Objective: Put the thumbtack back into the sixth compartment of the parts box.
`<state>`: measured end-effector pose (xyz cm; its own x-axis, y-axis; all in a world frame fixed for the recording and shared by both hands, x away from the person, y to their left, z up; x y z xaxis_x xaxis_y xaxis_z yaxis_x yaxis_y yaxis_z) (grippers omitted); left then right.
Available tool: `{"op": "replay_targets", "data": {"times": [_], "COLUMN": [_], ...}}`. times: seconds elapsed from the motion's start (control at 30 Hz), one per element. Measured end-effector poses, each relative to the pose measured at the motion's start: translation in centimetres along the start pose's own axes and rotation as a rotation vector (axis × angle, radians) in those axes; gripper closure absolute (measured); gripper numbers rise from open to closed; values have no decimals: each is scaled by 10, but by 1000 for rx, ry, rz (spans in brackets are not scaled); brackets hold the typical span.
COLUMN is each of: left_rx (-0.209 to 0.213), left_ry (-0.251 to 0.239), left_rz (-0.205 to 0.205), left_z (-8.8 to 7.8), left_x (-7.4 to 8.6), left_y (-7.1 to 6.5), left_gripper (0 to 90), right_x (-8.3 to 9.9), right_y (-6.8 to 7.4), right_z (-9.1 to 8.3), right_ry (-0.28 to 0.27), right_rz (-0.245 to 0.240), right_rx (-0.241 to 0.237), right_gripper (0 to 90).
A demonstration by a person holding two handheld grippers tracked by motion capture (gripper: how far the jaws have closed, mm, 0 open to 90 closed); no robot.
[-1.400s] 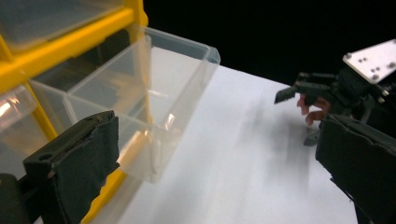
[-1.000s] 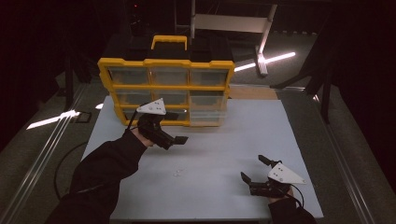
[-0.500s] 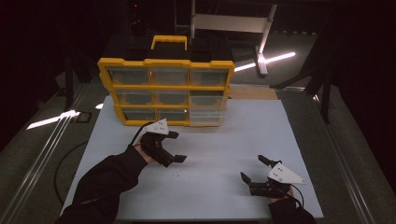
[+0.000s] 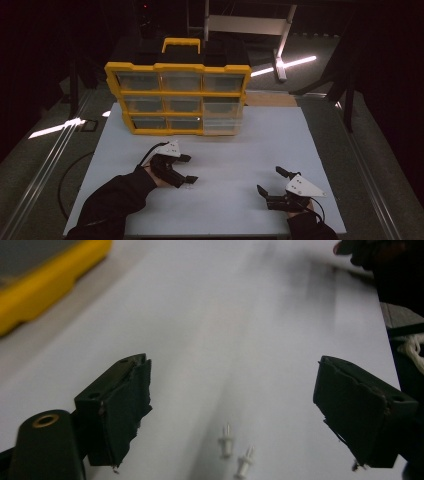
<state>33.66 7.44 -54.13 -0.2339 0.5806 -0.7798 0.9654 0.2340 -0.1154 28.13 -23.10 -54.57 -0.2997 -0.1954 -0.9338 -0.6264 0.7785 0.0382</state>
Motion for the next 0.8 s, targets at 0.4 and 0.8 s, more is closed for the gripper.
{"op": "replay_targets", "data": {"times": [0.4,0.8], "left_rx": [26,39], "left_ry": [157,233], "left_rz": [12,39], "left_z": [18,26], "left_x": [26,34], "left_y": [-4,-4], "left_gripper": [629,790], "right_x": [1,1], "right_y": [0,0], "right_z": [1,0], "right_ry": [4,3], "right_rz": [-2,-1], "right_rx": [0,-2], "right_gripper": [99,100]}}
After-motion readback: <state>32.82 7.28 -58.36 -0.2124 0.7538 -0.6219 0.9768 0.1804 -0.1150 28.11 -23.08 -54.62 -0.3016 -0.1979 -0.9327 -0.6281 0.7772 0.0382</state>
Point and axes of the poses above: each handheld gripper's, and its own axes: z roughly forward along the jaws, x roughly out of its underside, y roughly to its left, the point moved 7 cm from there along z, roughly forward along the jaws, and after that the axes turned 7 degrees about z, right-handed, at the moved point
